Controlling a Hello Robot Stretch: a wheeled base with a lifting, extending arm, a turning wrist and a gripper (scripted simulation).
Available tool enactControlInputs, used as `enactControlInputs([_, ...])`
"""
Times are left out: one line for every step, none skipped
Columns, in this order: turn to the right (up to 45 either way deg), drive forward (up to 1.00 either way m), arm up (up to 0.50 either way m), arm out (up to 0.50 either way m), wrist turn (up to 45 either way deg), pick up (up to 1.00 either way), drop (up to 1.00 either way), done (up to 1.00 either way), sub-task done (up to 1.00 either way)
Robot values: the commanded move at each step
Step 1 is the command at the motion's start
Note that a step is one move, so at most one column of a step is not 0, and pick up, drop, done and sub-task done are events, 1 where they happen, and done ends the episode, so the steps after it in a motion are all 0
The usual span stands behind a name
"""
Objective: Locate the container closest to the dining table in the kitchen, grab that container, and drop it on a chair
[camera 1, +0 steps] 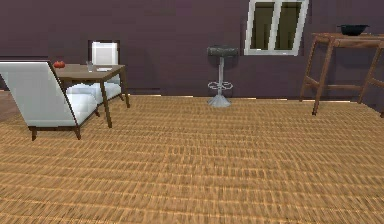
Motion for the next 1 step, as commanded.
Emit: enactControlInputs([0.0,0.00,0.00,-0.28,0.0,0.00,0.00,0.00,0.00])
